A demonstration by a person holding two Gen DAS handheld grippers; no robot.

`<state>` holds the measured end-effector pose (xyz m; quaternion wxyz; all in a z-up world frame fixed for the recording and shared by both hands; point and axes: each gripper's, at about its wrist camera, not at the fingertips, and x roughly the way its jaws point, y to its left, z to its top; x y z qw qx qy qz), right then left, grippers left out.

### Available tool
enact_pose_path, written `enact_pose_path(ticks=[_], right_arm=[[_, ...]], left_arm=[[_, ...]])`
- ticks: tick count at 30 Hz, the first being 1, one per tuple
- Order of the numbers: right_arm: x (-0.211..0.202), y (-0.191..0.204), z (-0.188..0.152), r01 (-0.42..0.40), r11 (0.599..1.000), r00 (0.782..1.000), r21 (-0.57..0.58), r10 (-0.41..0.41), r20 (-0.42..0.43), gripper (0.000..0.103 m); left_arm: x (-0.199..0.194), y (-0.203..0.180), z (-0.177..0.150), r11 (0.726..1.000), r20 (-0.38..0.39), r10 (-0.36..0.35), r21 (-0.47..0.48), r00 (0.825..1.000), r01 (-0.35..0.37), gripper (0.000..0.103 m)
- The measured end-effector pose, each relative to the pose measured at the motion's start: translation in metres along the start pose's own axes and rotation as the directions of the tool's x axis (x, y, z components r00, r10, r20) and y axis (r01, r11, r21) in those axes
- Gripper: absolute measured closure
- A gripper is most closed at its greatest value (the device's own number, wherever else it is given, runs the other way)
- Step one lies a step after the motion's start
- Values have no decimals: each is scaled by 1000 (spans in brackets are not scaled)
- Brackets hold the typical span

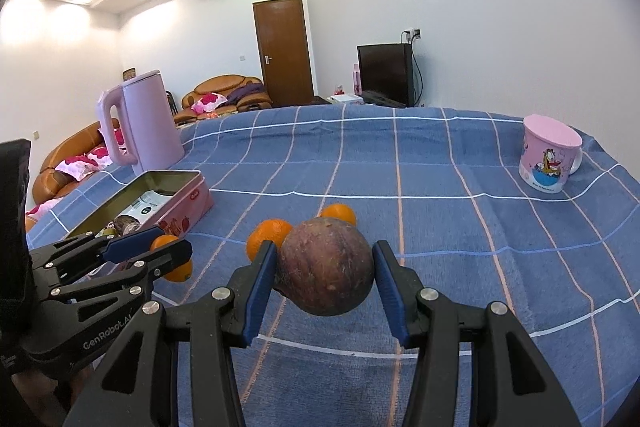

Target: Organize fruits

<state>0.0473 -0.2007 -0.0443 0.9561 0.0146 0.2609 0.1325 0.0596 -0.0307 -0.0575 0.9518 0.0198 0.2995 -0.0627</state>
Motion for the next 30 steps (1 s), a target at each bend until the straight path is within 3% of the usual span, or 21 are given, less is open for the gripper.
enact_pose_path(ticks=[19,21,23,30], right_arm=[[-13,4,0,-2,1000,998,-20,4,68,53],[-15,4,-1,-3,1000,997,-23,5,77,63],[-17,5,-1,-2,1000,996,-29,5,93,63],[-6,0,1,-6,1000,999,-3,6,34,63]], left_arm=[[-16,-3,-2,999,85,49,13,995,-50,68],[-17,-4,-1,998,91,53,15,994,-54,68],[-17,-4,-1,998,96,53,18,994,-55,68],[-16,-3,0,999,86,50,10,995,-51,68]])
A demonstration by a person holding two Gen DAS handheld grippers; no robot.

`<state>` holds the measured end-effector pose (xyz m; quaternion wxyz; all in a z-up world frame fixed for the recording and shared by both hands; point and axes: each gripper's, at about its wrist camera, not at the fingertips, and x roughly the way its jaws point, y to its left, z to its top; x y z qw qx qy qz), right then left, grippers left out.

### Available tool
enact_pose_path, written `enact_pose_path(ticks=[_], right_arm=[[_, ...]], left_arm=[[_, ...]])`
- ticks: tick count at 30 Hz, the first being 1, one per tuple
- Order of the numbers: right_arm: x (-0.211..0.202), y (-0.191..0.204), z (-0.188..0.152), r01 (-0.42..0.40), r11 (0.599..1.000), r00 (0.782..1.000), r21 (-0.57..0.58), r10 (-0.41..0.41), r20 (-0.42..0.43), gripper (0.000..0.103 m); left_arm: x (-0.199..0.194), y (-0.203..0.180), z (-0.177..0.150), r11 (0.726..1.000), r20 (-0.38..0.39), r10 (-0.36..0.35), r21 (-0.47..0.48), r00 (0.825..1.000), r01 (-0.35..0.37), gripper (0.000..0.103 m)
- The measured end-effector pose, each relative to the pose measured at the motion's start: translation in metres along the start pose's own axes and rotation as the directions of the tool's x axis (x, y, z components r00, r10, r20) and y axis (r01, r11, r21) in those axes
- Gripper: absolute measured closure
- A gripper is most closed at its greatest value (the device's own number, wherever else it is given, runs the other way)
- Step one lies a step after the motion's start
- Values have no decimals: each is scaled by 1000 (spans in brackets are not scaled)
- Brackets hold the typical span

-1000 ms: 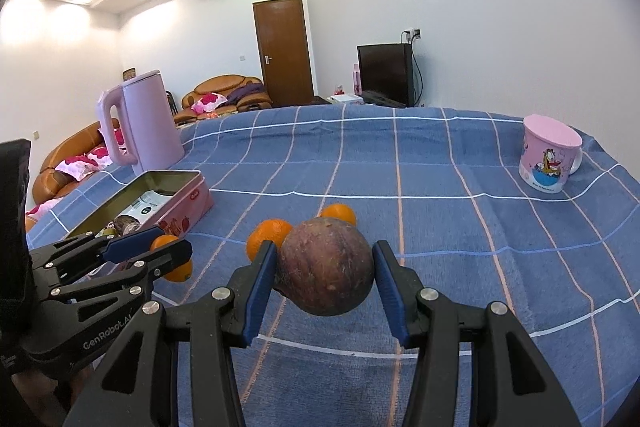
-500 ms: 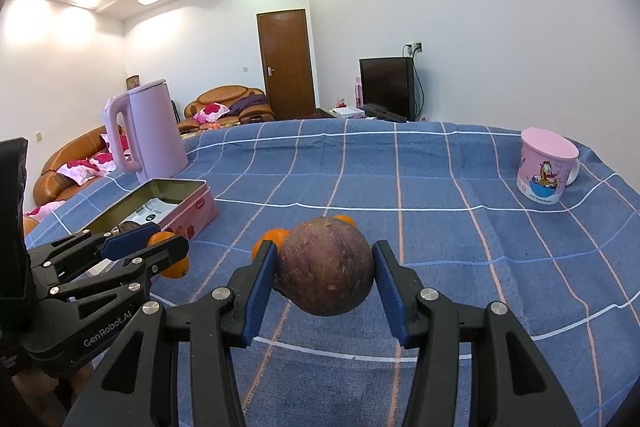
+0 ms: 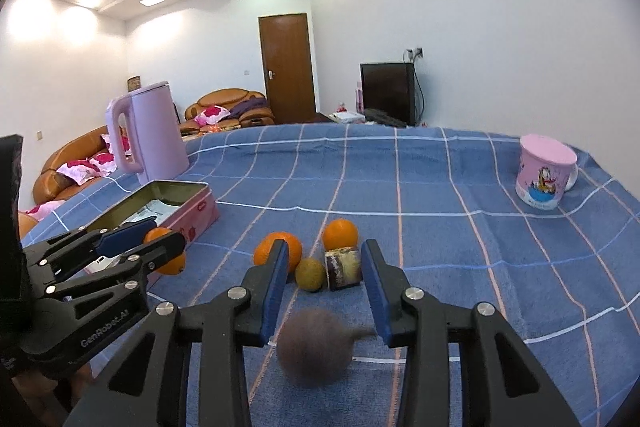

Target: Organize fruits

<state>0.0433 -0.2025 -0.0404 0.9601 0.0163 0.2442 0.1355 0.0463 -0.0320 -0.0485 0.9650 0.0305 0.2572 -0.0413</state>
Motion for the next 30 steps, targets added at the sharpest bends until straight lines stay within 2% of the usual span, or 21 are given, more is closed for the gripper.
enact_pose_path(ticks=[2,4,6,7,11,15,23,24,25,30], right_arm=[[3,-7,0,20,999,1000,33,-19,-21,62],[-2,-11,-1,19,999,1000,37,-18,-18,55],[-3,-11,-4,33,999,999,36,-32,-43,40],[-3,-10,-6,25,999,998,37,-22,-67,39],[-5,0,-17,3,1000,992,17,-1,-125,39],[8,8,-26,14,1000,981,-13,-16,-196,39],[24,7,-32,2,1000,961,-3,-3,-276,41],[23,6,-32,-5,1000,963,1,5,-271,50],[20,6,-31,-9,1000,966,5,9,-257,53],[13,10,-27,-15,1000,977,-5,13,-212,54]], left_arm=[[0,1,0,1000,1,-4,-1,1000,4,68],[0,1,0,1000,-1,-9,-3,1000,9,68],[1,2,0,1000,-5,-12,-9,1000,12,68],[1,3,0,1000,-5,-13,-14,1000,13,68],[1,5,-1,1000,-9,-11,-29,1000,10,68],[2,5,-1,999,-10,-15,-29,1000,15,68],[1,5,-1,999,-14,-19,-26,1000,18,68],[1,5,-1,999,-13,-19,-27,1000,19,68],[0,4,-1,999,-13,-19,-27,1000,18,68],[0,5,-1,1000,-13,-12,-22,1000,12,68]])
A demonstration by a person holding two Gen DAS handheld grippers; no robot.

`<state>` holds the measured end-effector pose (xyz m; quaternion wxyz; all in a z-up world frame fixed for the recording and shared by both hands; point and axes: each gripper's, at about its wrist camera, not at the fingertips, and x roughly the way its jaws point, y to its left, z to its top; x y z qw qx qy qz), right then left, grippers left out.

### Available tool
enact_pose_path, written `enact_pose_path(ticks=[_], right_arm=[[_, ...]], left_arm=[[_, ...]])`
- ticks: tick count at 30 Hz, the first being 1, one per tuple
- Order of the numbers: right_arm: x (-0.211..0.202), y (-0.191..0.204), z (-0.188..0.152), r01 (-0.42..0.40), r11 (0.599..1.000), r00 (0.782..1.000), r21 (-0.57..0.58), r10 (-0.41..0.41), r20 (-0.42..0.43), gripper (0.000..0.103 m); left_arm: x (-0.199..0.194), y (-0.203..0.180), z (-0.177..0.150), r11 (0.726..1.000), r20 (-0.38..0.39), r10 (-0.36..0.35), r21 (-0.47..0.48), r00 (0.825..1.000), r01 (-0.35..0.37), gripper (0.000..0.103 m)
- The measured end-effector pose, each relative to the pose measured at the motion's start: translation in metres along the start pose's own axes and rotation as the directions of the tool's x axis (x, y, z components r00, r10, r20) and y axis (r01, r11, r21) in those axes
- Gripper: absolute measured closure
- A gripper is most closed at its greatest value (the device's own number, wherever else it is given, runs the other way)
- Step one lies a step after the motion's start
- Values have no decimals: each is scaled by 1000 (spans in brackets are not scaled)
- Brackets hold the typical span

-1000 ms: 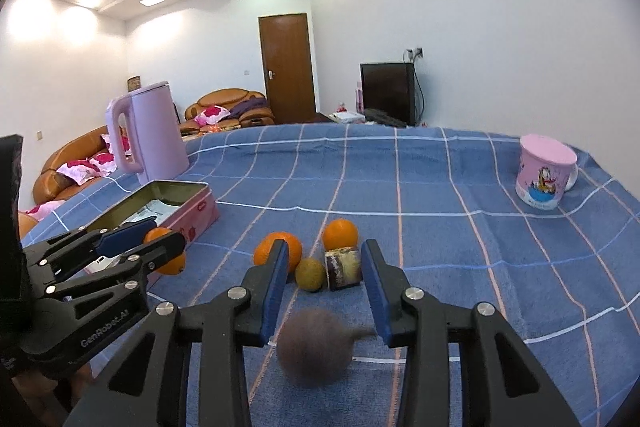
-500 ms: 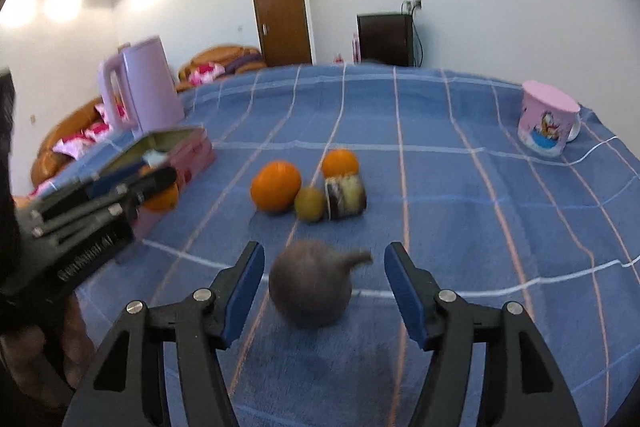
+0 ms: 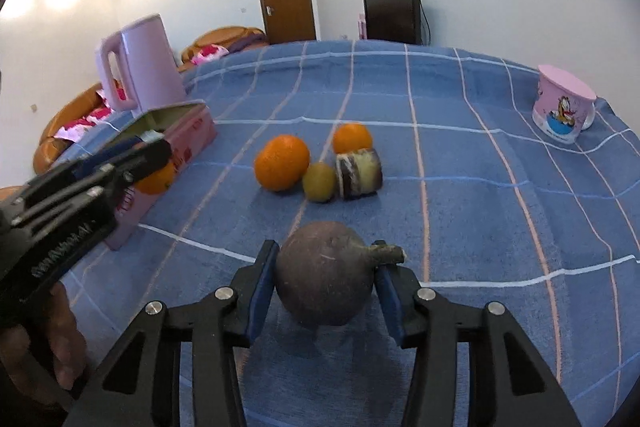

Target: Organize fruits

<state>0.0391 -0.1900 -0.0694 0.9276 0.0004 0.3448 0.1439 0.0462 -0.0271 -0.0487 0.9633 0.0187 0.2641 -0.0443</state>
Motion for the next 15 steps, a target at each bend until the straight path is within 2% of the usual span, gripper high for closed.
enact_pose_path(ticks=[3,10,15], right_arm=[[-8,9,10,-13,1000,999,-20,13,38,54],[-18,37,42,-48,994,993,-97,58,100,54],[-16,59,60,-70,988,989,-138,88,122,54]], left_arm=[[-3,5,2,1000,5,3,-8,1000,-3,68],[-16,29,11,998,45,60,-32,997,-59,68],[-16,53,13,993,33,98,-64,995,-96,68]])
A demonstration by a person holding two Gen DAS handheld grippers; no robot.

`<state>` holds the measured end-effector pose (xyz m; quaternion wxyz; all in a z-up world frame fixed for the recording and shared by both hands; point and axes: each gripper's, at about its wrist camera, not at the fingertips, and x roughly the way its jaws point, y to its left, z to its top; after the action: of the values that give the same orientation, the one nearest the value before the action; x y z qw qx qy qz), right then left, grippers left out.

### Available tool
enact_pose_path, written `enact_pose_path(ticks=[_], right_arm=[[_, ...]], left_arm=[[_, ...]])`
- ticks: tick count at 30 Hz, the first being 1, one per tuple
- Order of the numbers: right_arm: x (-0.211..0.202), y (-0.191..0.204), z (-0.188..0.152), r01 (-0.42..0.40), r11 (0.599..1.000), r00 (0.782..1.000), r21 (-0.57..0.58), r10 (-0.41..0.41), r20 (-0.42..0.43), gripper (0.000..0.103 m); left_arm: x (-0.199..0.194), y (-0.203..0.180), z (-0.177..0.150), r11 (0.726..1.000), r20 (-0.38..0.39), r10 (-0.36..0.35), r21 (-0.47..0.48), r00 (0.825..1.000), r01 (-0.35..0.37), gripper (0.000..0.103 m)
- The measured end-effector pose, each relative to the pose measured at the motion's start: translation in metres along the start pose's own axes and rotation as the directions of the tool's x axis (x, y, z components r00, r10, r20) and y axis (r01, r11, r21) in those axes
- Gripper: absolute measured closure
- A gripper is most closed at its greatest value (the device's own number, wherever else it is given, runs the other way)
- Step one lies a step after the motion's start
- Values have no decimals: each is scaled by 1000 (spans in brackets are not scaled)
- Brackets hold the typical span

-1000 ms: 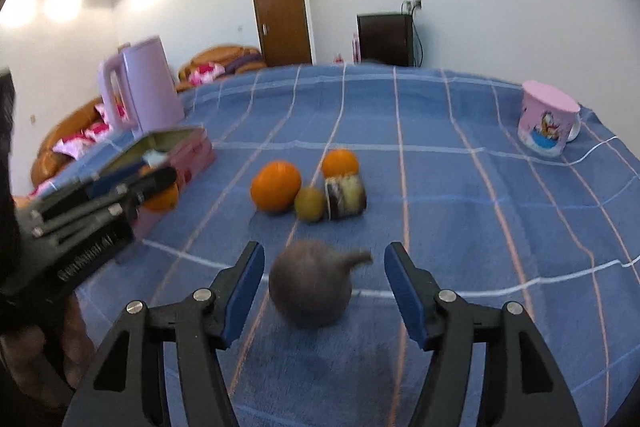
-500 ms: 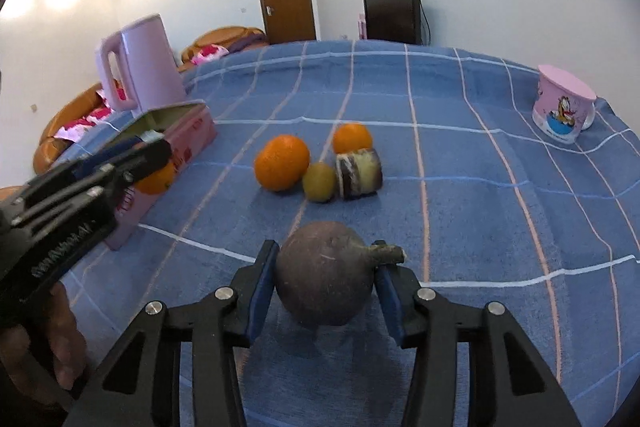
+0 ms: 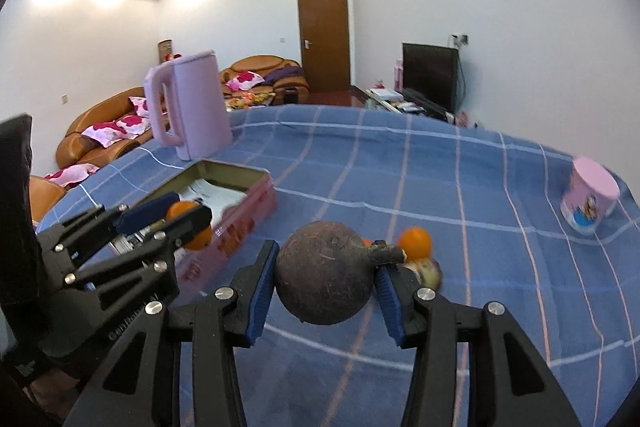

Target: Organize fruits

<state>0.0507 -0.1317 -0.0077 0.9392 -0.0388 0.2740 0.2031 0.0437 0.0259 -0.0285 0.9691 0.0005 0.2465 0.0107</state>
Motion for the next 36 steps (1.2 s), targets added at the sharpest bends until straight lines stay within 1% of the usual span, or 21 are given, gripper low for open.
enact_pose_path(ticks=[8,15,24,36], right_arm=[[16,34,25,-61,997,998,-42,62,29,54],[30,59,35,-123,991,992,-59,125,34,54],[50,82,30,-191,979,981,-69,191,4,54],[63,97,24,-226,972,974,-72,224,-28,54]], left_arm=[[5,34,1,997,-20,62,-44,998,-63,68],[12,56,-1,992,-40,104,-64,994,-106,68],[25,84,-7,983,-87,151,-91,985,-159,68],[29,105,-13,976,-113,167,-123,979,-181,68]])
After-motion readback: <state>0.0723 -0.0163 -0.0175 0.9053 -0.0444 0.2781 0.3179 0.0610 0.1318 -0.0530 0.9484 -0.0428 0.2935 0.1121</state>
